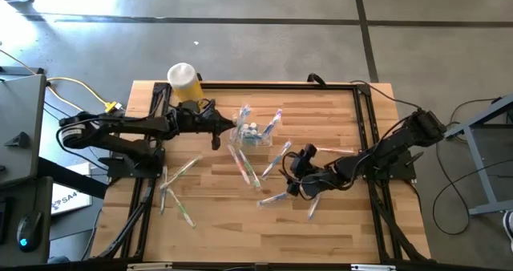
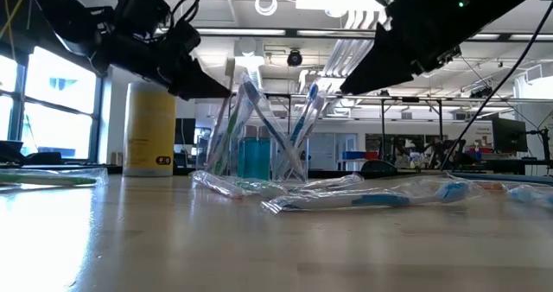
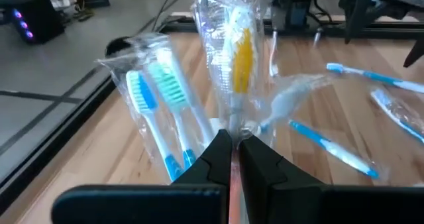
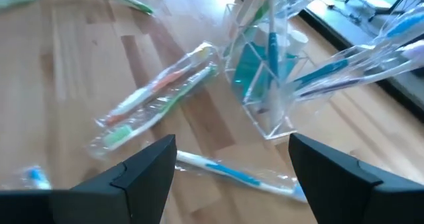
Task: Pick & Place toothbrushing station
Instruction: Put the orange toothbrush into the transparent organizer
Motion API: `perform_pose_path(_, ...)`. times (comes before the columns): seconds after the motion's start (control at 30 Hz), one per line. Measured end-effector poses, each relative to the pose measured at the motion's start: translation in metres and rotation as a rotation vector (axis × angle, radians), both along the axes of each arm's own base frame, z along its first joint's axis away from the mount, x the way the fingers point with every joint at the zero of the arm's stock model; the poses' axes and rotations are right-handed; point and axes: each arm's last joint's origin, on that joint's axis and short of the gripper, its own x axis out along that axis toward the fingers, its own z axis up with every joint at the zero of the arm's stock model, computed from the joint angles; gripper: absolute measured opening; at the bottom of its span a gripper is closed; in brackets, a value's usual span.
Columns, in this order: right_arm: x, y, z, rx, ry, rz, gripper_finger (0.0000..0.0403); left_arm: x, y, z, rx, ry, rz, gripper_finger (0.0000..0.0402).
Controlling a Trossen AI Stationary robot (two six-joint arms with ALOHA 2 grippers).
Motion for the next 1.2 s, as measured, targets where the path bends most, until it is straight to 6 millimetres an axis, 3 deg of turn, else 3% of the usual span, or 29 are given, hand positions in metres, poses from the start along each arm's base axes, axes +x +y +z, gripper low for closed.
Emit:
perform_pose_path(0.37,0.003,-0.014,-0.001,-0.088,0.07,0.001,0.0285,0.008,0.004,-0.013,-0.056,0.023,0.04,0.0062)
perform_pose_path(0.67,0.001,-0.017,-0.004,-0.095,0.118,0.003,0.0285,0.008,0.004,-0.013,-0.107,0.007,0.057,0.0157)
perform_pose_path(0.9,-0.023,-0.032,0.011,-0.116,0.263,-0.051,0.0285,0.008,0.004,-0.013,-0.105,0.013,0.056,0.0242)
perform_pose_path(1.0,-0.041,-0.049,0.023,0.023,0.339,-0.161,0.0285,0.008,0.004,-0.01,-0.098,-0.004,0.055,0.0259)
perform_pose_path(1.2,-0.069,-0.088,0.016,0.255,0.603,-0.331,0.0285,0.007,0.004,-0.008,-0.098,-0.009,0.051,0.0265)
